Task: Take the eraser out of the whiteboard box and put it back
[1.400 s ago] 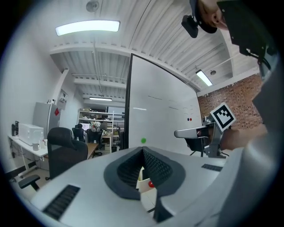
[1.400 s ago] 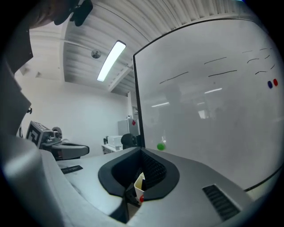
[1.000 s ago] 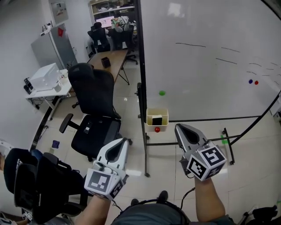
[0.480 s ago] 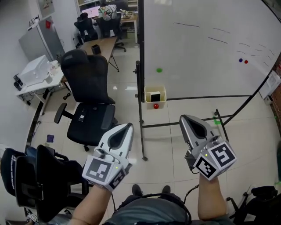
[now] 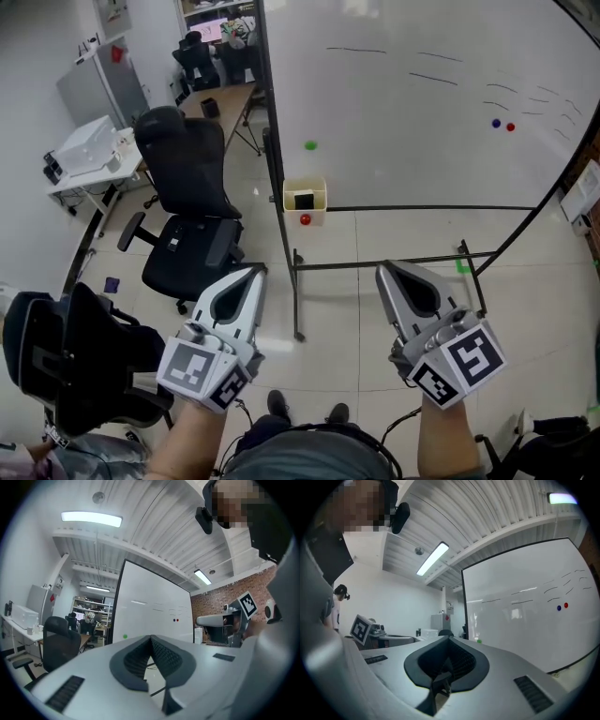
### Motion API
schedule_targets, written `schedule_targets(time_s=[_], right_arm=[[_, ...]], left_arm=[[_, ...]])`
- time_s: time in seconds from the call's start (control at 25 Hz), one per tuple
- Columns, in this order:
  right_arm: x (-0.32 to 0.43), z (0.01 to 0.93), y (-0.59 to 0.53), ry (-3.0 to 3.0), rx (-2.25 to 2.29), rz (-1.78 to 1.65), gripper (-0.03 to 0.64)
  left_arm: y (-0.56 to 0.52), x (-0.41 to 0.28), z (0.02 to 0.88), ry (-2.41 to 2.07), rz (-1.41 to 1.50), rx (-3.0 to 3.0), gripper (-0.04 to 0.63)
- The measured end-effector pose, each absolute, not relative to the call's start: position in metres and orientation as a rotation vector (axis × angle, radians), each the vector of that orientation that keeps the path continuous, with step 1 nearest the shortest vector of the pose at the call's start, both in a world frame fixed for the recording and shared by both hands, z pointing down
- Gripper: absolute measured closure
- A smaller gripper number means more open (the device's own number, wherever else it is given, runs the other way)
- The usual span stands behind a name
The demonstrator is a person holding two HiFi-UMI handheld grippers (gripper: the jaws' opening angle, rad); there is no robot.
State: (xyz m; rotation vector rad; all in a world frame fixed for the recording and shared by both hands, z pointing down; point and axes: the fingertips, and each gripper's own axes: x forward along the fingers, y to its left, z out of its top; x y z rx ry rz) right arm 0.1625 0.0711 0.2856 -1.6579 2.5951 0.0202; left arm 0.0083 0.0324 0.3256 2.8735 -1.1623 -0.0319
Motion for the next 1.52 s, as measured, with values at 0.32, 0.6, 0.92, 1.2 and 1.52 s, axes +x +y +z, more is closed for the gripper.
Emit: schedule_targets(time_s=[0.32,0.6,0.92,1.2,1.52], right_arm=[[0.174,0.283,0.108,2.5,-1.721,-0.027,0.594],[0.163,0.285,0.111,2.457,-1.781,-0.082,0.594],[0.147,0.282,0.111,2.467,-1.773,-0.065,0.594],[0.137,0.28,0.111,2.486,-1.755,-0.054,0.594],[0.135,0.28,0.111,2.481,-1.767,-0.059,0.594]], left_arm=[[0.062,0.0,0.304,-1.149,-0.039,2.918,0.565],[0.066,-0.018,0.297,-1.126,-0.069,2.924,0.566],[0.071,-0.036,0.298,-1.153,-0.08,2.909,0.565],[0.075,-0.043,0.3,-1.164,-0.078,2.901,0.565],[0.076,-0.048,0.297,-1.171,-0.089,2.897,0.566]])
